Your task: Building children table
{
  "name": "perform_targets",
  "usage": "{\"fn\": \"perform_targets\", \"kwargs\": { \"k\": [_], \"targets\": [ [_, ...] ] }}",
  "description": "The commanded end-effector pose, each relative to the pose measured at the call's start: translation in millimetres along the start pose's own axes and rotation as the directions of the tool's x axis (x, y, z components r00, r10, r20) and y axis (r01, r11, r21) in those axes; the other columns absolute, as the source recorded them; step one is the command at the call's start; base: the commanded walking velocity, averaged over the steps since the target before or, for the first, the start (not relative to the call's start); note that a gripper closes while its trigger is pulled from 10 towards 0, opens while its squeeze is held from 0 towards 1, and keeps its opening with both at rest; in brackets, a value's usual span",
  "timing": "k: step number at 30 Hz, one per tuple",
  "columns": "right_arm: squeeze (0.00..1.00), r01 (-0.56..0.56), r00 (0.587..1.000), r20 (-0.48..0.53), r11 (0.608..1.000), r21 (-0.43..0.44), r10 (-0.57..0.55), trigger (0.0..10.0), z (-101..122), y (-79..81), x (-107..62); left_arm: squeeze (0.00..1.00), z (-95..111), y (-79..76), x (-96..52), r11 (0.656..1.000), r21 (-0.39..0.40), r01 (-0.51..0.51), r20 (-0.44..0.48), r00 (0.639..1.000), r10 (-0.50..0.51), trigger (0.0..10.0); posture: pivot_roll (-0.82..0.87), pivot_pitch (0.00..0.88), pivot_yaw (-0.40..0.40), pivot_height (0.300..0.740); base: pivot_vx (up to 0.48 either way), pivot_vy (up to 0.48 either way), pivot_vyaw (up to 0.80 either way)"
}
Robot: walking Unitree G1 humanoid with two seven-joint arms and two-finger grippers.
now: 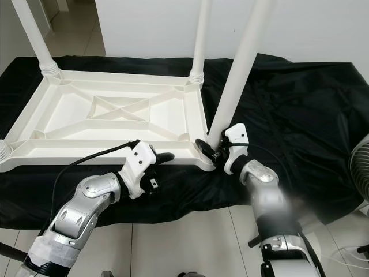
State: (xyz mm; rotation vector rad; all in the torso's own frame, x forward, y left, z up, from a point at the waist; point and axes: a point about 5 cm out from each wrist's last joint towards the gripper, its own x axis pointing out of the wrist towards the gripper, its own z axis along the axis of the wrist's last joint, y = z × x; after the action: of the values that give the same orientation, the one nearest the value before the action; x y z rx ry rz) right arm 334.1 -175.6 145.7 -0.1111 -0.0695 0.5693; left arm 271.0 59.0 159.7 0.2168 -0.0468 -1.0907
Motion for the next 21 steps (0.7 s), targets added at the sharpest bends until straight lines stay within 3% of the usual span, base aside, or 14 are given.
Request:
{"fn": "perform_targets", "kwargs": {
  "k": [1, 11, 14, 15, 19, 21],
  "targets": [
    [0.0, 0.051, 0.995, -0.085, 0.998, 0.029, -0.048, 10.0, -18.2, 2.0, -5.8, 0.0, -0.7, 2.0, 1.2, 0.999, 0.004, -0.049, -0.012, 0.999, 0.049, 10.0, -0.05, 0.065, -0.05, 0.74, 0.0, 0.0, 0.0],
    [0.0, 0.154, 0.987, -0.051, 0.983, 0.1, -0.15, 10.0, -15.3, 10.5, 1.8, 0.0, -1.2, 2.7, 1.3, 0.999, 0.006, -0.046, -0.015, 0.999, 0.046, 10.0, -0.06, 0.068, -0.047, 0.74, 0.0, 0.0, 0.0],
    [0.0, 0.249, 0.968, -0.053, 0.958, 0.142, -0.244, 10.0, -14.6, 12.1, 3.5, 0.0, -1.6, 3.5, 0.5, 0.999, 0.006, -0.05, -0.017, 0.999, 0.05, 10.0, -0.05, 0.07, -0.048, 0.74, 0.0, 0.0, 0.0],
    [0.0, 0.327, 0.945, -0.065, 0.929, 0.173, -0.321, 10.0, -15.6, 12.7, 3.4, 0.0, -2.1, 4.1, 0.1, 0.999, 0.005, -0.054, -0.019, 0.998, 0.054, 10.0, -0.05, 0.071, -0.048, 0.74, 0.0, 0.0, 0.0],
    [0.0, 0.355, 0.935, -0.07, 0.916, 0.187, -0.348, 10.0, -15.9, 14.5, 2.9, 0.0, -2.4, 4.1, -0.3, 0.998, 0.005, -0.056, -0.021, 0.998, 0.056, 10.0, -0.05, 0.073, -0.049, 0.74, 0.0, 0.0, 0.0],
    [0.0, 0.427, 0.904, -0.075, 0.88, 0.208, -0.42, 10.0, -15.1, 16.2, 2.9, 0.0, -3.2, 4.2, -0.3, 0.998, 0.005, -0.058, -0.026, 0.998, 0.058, 10.0, -0.06, 0.075, -0.049, 0.74, 0.0, 0.0, 0.0]
  ]
}}
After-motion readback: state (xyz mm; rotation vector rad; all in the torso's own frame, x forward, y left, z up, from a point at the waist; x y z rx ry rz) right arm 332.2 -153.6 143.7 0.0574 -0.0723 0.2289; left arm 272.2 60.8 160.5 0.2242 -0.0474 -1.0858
